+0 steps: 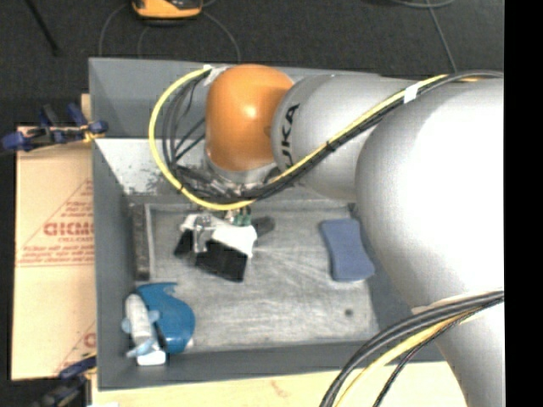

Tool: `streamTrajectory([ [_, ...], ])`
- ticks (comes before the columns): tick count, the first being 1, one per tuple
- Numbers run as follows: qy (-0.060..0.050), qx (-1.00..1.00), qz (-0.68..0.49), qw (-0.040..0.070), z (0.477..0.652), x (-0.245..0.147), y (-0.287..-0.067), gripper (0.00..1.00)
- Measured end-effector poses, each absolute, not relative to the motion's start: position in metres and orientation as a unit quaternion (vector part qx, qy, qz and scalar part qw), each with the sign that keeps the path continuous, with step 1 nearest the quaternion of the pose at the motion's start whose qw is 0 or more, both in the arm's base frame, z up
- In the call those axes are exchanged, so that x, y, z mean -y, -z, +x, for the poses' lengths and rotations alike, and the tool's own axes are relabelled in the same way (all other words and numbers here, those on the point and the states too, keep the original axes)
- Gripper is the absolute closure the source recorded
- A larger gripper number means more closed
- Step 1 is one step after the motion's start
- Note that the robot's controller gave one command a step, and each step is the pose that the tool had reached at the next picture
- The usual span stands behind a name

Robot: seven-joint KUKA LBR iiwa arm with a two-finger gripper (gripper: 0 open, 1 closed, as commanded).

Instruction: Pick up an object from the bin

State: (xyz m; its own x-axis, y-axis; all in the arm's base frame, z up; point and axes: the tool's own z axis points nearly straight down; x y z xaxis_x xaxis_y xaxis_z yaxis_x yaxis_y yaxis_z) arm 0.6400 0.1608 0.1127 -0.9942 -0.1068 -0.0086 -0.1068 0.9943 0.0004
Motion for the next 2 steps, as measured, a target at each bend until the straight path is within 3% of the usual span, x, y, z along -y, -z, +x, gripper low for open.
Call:
streamTrajectory([
  [1, 0.000, -0.998, -0.057, 0.001, 0.635, -0.167, -0.114, 1.00],
  [2, 0.000, -0.998, -0.055, 0.001, 0.622, -0.161, -0.129, 1.00],
])
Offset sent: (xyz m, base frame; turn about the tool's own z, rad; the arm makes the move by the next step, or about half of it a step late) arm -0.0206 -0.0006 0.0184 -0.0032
